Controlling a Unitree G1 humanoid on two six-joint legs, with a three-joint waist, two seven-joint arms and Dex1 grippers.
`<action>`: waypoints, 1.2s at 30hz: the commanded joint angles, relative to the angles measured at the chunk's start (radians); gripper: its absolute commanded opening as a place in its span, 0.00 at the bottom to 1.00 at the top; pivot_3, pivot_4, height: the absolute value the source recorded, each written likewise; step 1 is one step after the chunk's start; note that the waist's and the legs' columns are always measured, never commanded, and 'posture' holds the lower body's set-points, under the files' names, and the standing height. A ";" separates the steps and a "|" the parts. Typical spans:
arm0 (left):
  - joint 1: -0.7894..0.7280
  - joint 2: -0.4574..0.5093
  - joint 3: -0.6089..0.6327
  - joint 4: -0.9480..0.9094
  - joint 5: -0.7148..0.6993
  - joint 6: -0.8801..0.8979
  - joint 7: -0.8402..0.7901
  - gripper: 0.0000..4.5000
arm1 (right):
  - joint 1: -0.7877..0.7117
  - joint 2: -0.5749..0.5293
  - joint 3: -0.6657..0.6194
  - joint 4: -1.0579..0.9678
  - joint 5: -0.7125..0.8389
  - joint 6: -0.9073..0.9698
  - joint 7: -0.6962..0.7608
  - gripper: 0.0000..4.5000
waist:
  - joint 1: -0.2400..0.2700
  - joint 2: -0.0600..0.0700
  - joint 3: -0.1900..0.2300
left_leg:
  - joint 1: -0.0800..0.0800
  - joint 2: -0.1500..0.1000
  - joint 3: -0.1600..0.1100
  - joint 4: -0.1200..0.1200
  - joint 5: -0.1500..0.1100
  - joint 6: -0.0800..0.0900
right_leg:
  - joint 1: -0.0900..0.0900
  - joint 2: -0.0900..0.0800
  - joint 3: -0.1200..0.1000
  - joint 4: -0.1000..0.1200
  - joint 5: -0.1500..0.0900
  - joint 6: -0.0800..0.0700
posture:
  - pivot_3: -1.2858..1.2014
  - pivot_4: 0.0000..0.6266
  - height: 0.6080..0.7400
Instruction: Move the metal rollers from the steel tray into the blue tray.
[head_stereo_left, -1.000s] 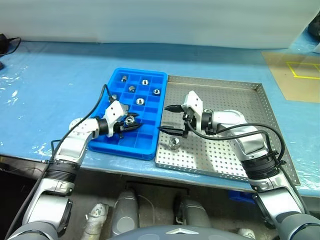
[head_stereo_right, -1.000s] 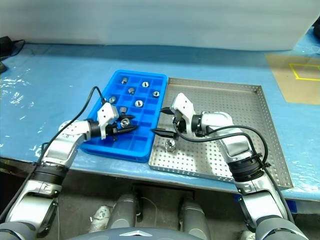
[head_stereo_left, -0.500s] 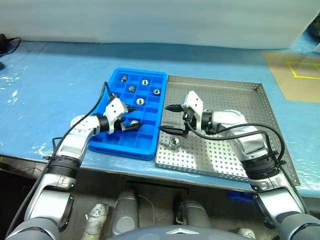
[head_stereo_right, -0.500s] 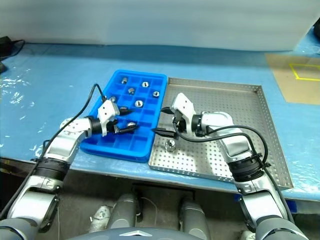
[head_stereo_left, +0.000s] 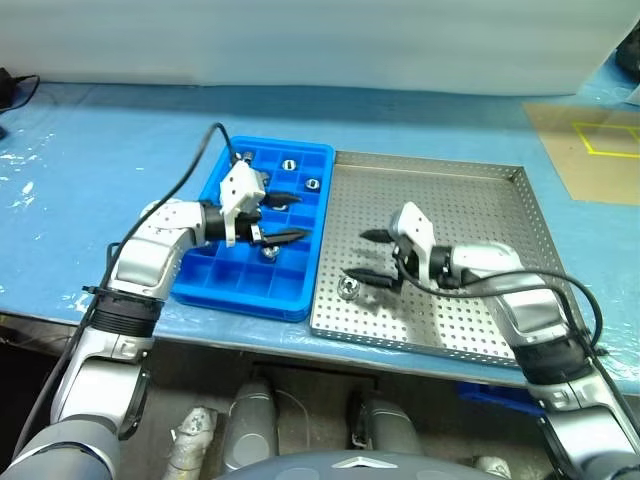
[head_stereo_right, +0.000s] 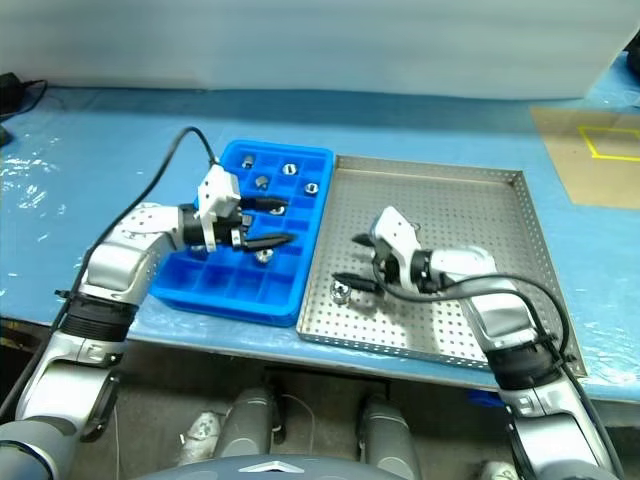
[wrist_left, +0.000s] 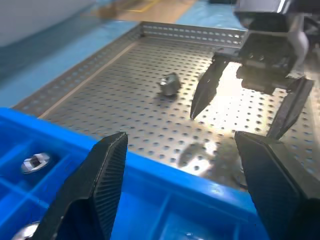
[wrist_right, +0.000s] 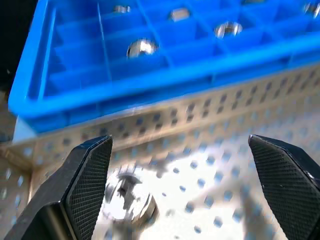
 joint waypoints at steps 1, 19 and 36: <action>0.018 0.018 -0.011 -0.037 -0.019 0.009 -0.045 0.80 | 0.005 -0.003 -0.019 -0.048 0.016 0.011 -0.011 1.00 | -0.016 0.000 0.000 | 0.000 0.000 0.000 0.000 0.000 0.000 | 0.000 0.000 0.000 0.000 0.000 0.000 | 0.45 0.24 1.00; 0.104 0.110 0.064 -0.049 -0.047 0.025 -0.077 0.80 | -0.080 0.071 0.115 0.081 -0.031 -0.048 0.065 1.00 | -0.036 0.000 0.000 | 0.003 0.000 0.000 -0.002 -0.001 0.002 | 0.001 0.001 0.002 -0.001 0.000 0.000 | 0.49 0.24 1.00; 0.102 0.158 0.102 -0.078 -0.071 0.052 -0.061 0.81 | -0.098 0.072 0.154 0.207 -0.113 -0.137 0.122 0.65 | -0.027 0.000 0.000 | 0.004 0.000 0.000 -0.002 -0.001 0.001 | 0.001 0.001 0.001 0.000 0.000 0.000 | 0.50 0.24 1.00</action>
